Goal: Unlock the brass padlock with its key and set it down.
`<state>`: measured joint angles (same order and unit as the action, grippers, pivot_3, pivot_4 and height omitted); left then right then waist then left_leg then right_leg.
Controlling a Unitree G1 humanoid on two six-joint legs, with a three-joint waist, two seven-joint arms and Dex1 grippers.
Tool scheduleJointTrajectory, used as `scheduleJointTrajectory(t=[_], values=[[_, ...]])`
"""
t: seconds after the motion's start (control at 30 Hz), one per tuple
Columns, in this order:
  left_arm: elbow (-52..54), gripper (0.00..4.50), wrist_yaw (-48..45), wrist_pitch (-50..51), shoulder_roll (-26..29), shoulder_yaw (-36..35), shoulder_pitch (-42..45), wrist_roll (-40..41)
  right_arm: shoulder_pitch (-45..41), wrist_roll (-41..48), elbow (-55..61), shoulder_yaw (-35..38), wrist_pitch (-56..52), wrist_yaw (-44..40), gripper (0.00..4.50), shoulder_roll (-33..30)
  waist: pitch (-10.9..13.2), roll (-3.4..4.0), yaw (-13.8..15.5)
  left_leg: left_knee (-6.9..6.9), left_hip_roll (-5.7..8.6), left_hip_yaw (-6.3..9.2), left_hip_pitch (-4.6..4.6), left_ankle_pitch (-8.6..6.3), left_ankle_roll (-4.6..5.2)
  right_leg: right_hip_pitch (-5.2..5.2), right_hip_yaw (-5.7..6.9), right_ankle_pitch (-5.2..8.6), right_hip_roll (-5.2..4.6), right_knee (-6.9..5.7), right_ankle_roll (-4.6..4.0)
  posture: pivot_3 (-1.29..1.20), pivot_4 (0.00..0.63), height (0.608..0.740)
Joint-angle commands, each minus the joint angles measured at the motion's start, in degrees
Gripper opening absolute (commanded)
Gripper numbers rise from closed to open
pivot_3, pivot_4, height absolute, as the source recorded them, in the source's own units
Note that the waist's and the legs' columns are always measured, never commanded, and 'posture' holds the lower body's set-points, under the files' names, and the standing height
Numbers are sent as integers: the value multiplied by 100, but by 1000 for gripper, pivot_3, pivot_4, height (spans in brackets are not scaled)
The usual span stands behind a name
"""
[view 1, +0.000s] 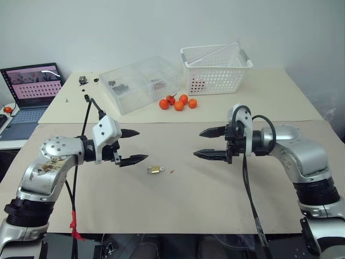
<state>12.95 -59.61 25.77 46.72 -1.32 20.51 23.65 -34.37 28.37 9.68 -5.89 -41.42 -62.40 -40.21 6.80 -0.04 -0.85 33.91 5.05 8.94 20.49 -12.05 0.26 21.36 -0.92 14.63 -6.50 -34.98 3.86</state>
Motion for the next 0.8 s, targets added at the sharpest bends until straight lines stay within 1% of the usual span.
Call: scheduleJointTrajectory(t=[0.03, 0.13, 0.3, 0.4, 0.5, 0.63, 0.73, 0.8], values=[[11, 4409, -165, -149, 90, -209, 5, 107, 38, 184, 286, 276, 16, -30, 4500, -95, 0, 0, 0, 0, 0, 0, 0, 0, 0, 0, 0, 0, 0, 0, 0, 0, 150, 740], [-72, 4409, -586, -404, 365, -398, -449, 150, 125, 363, 392, 482, -26, -272, 4500, -395, 0, 1, -11, -3, -1, -1, 0, 0, 0, 3, -1, 0, 0, 1, -1, 0, 150, 740], [-341, 4409, -765, -764, 387, -406, -464, 93, 51, 693, 400, 641, -164, -465, 4500, -588, 3, -2, 10, 1, -4, -10, 0, -4, 1, 6, 2, -2, 0, 8, -13, 0, 150, 740], [-489, 4409, -741, -1010, 252, -280, -385, -21, 36, 690, 517, 476, -173, -510, 4500, -608, 3, -1, 11, 0, -6, -12, -5, -7, 3, 4, 2, -1, -1, 13, -16, 0, 150, 740], [-588, 4409, -801, -1001, 54, -191, -416, 98, 19, 646, 606, 368, -192, -463, 4500, -584, 3, -1, 12, -2, -6, -15, -8, -8, 3, 3, 1, -1, -1, 9, -16, 0, 150, 740], [-991, 4409, -728, -1387, -221, 121, -470, -312, 101, 651, 734, 384, -234, -348, 4500, -597, 3, -2, -1, 2, -5, -18, -4, -9, 3, 2, -2, -3, -2, 3, -19, 0, 150, 740], [-1371, 4409, -648, -1690, -444, 415, -303, -658, 200, 659, 837, 429, -274, -198, 4500, -603, 2, -1, 17, 3, -2, -19, -3, -9, 3, 2, -2, -4, -3, 5, -20, 0, 150, 740], [-1734, 4409, -601, -1640, -696, 661, -10, -817, 325, 628, 958, 506, -286, -12, 4500, -601, 2, -2, 25, 3, -4, -18, -3, -9, 3, 1, 0, -5, -2, 4, -21, 0, 150, 740]])
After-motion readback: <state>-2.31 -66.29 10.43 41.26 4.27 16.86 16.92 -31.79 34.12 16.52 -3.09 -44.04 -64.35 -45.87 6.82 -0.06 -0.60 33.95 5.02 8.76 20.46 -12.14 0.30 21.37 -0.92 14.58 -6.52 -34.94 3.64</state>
